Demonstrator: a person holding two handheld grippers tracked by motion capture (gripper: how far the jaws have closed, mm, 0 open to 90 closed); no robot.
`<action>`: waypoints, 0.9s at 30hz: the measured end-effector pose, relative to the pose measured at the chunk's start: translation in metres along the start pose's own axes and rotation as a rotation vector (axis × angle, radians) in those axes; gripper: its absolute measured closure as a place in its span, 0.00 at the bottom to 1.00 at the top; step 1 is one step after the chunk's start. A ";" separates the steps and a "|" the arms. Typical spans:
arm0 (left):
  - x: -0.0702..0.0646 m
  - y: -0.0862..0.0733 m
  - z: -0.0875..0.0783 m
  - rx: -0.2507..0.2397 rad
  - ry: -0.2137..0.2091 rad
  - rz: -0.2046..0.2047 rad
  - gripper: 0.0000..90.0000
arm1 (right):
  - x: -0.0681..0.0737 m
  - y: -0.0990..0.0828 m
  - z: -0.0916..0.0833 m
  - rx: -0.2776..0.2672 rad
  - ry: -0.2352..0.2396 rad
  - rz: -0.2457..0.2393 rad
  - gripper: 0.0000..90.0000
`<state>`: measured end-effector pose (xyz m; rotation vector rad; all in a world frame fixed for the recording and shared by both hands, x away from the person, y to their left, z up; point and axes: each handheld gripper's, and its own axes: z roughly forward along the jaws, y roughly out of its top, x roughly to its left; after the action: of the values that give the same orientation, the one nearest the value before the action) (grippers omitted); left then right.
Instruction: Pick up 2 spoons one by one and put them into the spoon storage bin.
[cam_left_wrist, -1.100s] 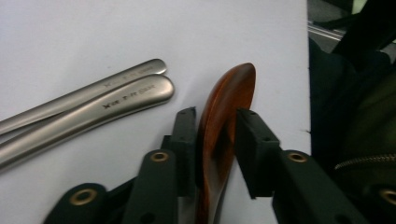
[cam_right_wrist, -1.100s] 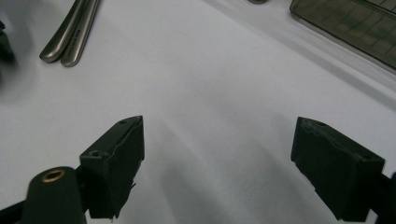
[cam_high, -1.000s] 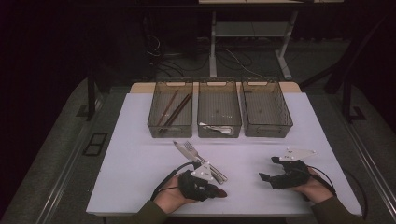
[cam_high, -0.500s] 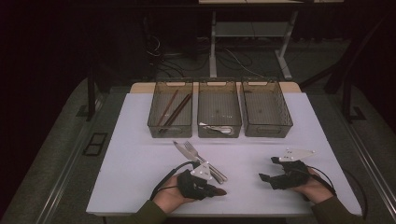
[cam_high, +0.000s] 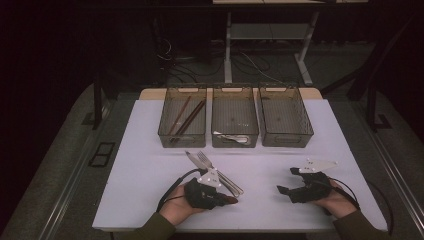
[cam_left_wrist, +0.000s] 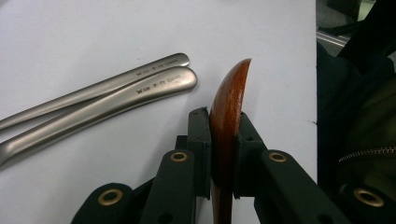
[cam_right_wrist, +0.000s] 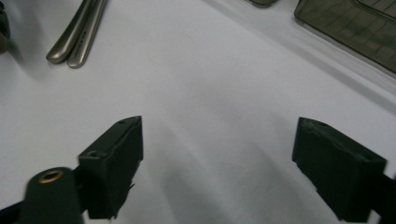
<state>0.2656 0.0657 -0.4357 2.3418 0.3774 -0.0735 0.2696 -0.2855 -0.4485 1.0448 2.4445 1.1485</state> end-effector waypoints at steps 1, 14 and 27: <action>0.001 0.000 -0.002 0.005 0.001 0.005 0.89 | 0.000 0.000 0.000 -0.004 -0.001 -0.003 0.15; 0.024 0.006 -0.016 -0.044 0.036 -0.066 0.89 | 0.002 0.002 0.000 -0.023 -0.001 0.007 0.13; 0.052 0.024 -0.031 -0.118 0.108 -0.131 0.89 | 0.000 0.001 -0.001 -0.024 -0.003 0.013 0.13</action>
<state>0.3208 0.0844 -0.4058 2.2084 0.5732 0.0127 0.2695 -0.2856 -0.4473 1.0560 2.4187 1.1766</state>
